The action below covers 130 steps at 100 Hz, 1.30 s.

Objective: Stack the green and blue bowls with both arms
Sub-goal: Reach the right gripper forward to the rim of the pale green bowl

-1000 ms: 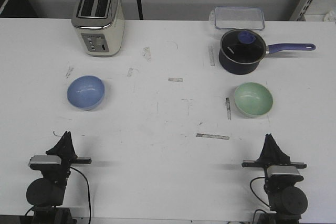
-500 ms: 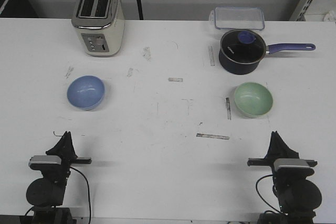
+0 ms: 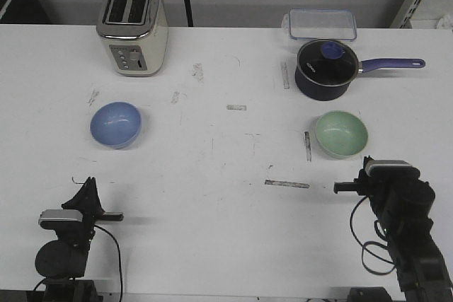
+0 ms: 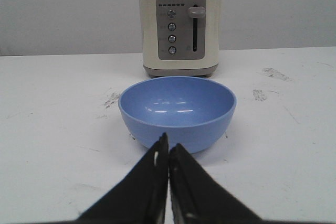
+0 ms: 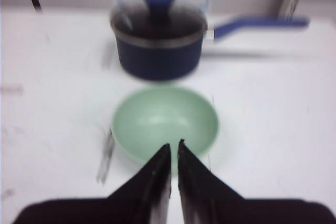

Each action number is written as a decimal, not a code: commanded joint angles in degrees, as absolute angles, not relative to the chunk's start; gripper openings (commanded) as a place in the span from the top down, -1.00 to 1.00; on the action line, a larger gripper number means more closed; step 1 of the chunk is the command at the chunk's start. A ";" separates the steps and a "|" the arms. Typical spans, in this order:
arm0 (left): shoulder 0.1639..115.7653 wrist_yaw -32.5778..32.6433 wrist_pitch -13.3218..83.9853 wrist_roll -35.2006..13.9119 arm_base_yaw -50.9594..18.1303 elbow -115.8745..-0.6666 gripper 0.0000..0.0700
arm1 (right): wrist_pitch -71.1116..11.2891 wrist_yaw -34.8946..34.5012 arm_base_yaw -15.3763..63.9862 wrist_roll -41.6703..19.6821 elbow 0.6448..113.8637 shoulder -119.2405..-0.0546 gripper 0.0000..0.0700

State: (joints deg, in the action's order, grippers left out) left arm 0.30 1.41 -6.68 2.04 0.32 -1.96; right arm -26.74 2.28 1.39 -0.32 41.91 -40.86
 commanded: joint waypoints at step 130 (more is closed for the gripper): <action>0.19 1.43 -7.40 1.91 0.32 -0.67 0.99 | -56.21 -15.07 -13.76 -4.34 88.92 -99.98 -0.24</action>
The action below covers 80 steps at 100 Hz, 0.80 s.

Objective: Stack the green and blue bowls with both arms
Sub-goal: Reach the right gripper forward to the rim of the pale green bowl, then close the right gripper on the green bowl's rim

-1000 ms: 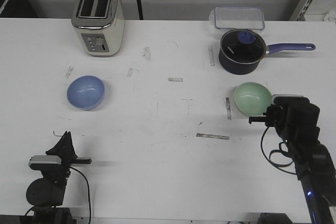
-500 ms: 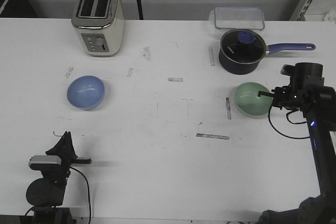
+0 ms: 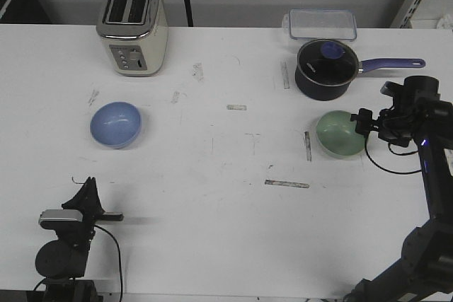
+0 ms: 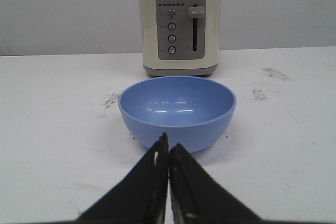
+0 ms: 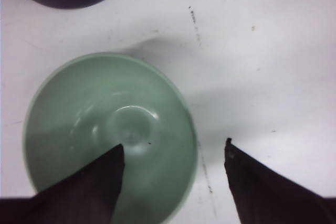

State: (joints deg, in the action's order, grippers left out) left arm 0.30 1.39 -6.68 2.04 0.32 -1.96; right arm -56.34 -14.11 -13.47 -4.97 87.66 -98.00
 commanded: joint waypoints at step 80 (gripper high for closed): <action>0.19 1.43 -7.40 1.91 0.32 -0.67 0.99 | -54.39 -18.04 -15.11 -3.60 88.88 -108.97 0.56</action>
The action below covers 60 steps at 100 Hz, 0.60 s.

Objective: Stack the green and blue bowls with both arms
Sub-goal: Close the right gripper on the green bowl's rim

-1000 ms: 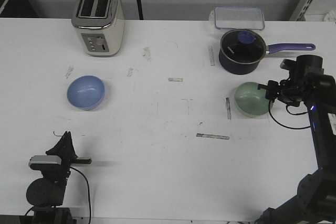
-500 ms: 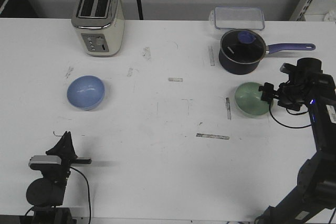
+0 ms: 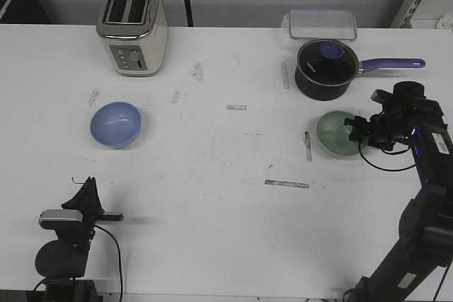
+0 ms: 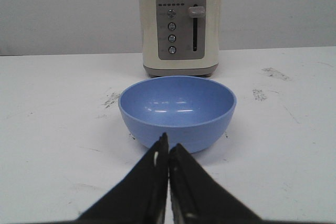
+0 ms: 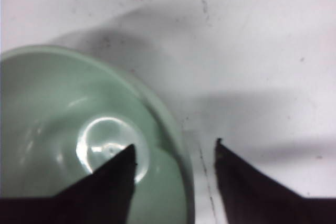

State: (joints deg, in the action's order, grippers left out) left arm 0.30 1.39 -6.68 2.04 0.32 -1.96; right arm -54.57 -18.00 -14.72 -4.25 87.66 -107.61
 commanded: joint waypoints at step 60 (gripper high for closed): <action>0.19 1.43 -7.38 1.91 0.32 -0.67 0.99 | -54.48 -18.04 -14.92 -5.23 88.95 -104.81 0.98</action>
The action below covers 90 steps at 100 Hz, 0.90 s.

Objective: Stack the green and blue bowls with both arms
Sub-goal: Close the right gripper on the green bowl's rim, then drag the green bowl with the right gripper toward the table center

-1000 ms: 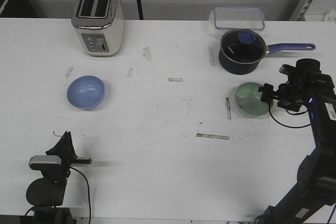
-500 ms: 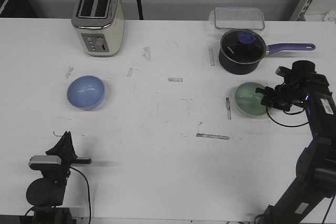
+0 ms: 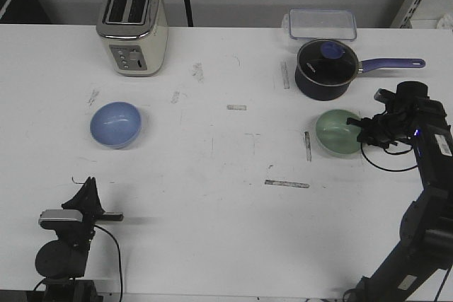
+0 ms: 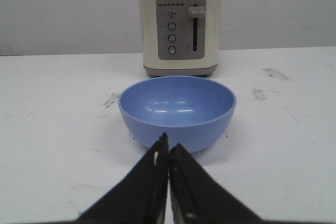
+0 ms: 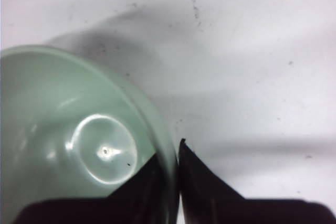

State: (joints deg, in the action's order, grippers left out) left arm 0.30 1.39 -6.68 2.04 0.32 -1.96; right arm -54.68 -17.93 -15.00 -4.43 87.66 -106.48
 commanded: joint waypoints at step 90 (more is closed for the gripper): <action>0.19 1.43 -7.38 1.91 0.32 -0.67 0.99 | -49.74 -17.30 19.49 -24.69 88.86 -101.54 0.98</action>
